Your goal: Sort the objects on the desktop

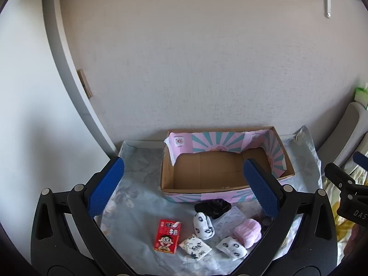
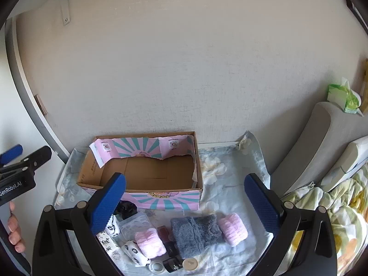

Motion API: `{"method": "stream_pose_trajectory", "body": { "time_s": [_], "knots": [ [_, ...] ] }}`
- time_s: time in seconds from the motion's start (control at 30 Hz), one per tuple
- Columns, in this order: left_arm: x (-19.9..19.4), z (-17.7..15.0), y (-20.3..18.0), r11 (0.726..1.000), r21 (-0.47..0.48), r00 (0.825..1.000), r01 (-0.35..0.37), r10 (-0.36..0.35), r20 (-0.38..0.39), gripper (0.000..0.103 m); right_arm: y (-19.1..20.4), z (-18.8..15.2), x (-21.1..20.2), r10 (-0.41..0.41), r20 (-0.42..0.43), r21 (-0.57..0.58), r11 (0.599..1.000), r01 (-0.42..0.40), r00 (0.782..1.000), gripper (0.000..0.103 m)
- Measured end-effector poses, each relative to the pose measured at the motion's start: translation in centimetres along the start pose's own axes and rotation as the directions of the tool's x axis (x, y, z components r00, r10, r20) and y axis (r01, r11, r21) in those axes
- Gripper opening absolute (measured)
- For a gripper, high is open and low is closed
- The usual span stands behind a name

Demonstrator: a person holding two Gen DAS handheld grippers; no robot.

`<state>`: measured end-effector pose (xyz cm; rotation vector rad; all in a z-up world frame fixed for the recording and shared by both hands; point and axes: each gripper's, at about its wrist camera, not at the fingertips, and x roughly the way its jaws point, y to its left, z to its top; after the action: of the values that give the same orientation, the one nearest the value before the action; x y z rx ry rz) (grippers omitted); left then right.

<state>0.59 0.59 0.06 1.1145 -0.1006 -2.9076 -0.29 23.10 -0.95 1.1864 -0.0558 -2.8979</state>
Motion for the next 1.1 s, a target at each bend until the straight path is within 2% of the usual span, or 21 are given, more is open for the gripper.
{"method": "stream_pose_trajectory", "body": {
  "time_s": [0.13,0.37,0.57,1.1],
  "knots": [
    [-0.33,0.01,-0.28,1.0,0.017,1.0,0.001,-0.001,0.011,0.103,0.21,-0.29,-0.1,-0.007,-0.001,-0.017,1.0,0.007,1.0,0.103],
    [-0.37,0.12,-0.22,0.997,-0.006,0.997,0.08,-0.08,-0.001,0.103,0.42,-0.37,-0.19,-0.003,-0.003,-0.027,1.0,0.003,1.0,0.103],
    [-0.53,0.08,-0.77,0.997,0.013,0.997,0.082,-0.082,-0.005,0.103,0.44,-0.48,-0.2,0.0,-0.006,-0.032,0.999,-0.001,1.0,0.103],
    [-0.43,-0.13,0.08,0.995,-0.007,0.995,0.102,-0.102,-0.02,0.103,0.8,-0.66,-0.13,0.009,-0.012,-0.038,0.999,-0.01,1.0,0.103]
  ]
}}
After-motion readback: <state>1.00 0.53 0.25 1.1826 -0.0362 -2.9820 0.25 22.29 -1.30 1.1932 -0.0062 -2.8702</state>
